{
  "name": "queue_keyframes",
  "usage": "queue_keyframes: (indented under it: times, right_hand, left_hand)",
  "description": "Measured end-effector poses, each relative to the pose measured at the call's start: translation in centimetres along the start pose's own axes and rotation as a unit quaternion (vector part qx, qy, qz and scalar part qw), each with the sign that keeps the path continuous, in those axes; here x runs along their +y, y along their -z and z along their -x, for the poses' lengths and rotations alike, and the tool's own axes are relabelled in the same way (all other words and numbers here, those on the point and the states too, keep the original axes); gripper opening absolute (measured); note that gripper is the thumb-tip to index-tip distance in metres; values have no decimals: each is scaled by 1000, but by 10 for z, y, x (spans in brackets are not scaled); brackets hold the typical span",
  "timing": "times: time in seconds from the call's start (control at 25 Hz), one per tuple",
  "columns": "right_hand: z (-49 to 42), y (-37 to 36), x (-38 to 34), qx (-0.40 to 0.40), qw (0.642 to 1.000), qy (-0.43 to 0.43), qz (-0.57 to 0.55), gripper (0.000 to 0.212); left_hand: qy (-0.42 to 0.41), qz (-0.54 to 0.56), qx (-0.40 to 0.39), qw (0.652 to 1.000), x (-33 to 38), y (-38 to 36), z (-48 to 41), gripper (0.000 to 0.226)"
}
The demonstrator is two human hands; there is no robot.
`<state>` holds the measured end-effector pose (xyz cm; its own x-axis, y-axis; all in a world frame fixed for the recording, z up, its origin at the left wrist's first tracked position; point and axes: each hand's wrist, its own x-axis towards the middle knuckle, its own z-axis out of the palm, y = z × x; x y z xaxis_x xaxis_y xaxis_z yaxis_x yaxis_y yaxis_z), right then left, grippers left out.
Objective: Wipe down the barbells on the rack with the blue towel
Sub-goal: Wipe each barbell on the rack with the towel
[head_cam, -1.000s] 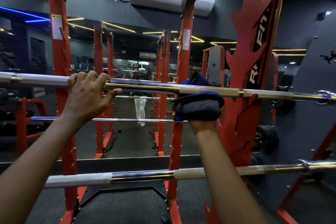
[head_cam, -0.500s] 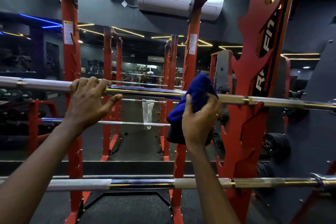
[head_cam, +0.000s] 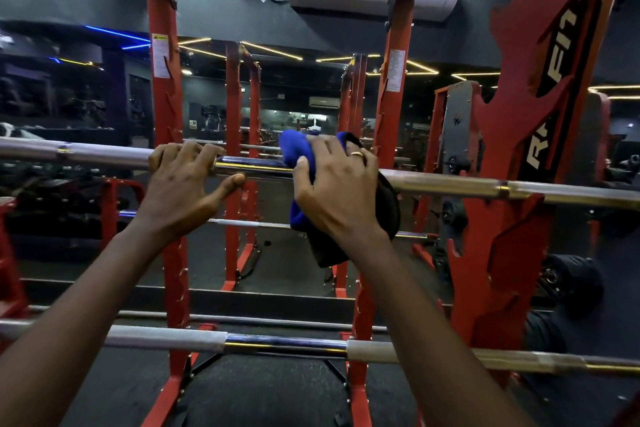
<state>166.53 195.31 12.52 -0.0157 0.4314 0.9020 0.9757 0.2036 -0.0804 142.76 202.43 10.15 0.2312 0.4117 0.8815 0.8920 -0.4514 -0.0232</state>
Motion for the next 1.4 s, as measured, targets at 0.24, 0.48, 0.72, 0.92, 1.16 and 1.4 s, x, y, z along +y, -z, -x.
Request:
queue_keyframes:
  times: [0.24,0.48,0.72,0.92,1.16,1.4]
  right_hand:
    - [-6,23,55,13,988,-31,-154,40]
    - [-1,-12,4,40,999,14,-3,48]
    - [-4,-24,-19,-25,991,133,-19,55]
    - [-14,-29,-21,93,993,-67,-25,41]
    - [-6,-82,-105,107,990,90,30,43]
    - [16,-67,-22,252,965,10,71,40]
  left_hand:
    - [-25,13,-52,998,-17,14,4,56]
    - [-25,-3,-46,999,-30,12,4,54]
    - [-67,-35,-19,997,-63,25,-9,54]
    - [-112,-50,-29,992,-104,32,-3,56]
    - [-139,-55,31,988,-105,22,6,53]
    - [-128,7,26,991,-115,13,22,57]
